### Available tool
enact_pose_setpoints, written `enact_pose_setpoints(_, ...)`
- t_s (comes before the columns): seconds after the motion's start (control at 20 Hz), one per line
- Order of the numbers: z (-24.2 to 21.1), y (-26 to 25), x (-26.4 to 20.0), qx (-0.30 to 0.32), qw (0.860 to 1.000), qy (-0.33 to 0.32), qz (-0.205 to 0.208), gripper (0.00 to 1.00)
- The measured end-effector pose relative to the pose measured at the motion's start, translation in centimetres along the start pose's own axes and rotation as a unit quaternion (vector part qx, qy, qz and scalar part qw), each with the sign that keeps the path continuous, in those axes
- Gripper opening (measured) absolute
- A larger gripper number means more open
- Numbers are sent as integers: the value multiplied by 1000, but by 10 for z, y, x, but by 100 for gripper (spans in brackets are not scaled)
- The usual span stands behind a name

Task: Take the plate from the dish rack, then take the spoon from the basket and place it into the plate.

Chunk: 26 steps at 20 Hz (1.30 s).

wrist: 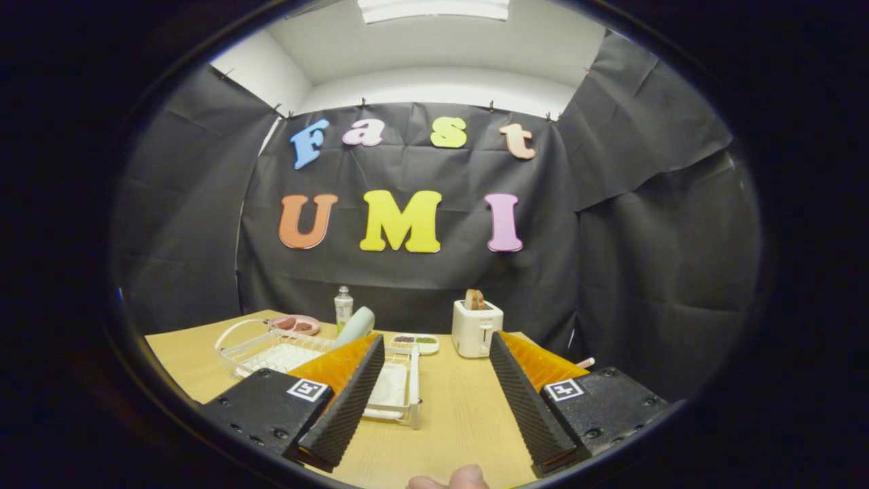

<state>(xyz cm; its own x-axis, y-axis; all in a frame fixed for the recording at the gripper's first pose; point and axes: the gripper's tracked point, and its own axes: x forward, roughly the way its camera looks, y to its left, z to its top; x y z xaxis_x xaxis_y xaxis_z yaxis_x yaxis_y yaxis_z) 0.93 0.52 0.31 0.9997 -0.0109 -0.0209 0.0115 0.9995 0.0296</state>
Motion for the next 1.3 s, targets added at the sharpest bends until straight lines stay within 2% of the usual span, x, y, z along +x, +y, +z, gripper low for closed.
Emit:
enact_pose_setpoints(0.25, 26, 14, 12, -4, 1000, -12, 1, 100)
enact_pose_setpoints(0.35, 38, 28, 21, -7, 1000, -10, 17, 100)
enact_pose_setpoints(0.5, 52, 48, 37, 6, 999, 15, 48, 100)
enact_pose_setpoints(0.9, 65, 89, 106, -10, 990, 119, 81, 100)
enact_pose_setpoints(1.1, 50, 107, 140, -9, 975, 199, 93, 100)
enact_pose_setpoints(1.3, 13, 126, 165, 15, 949, 295, 115, 100)
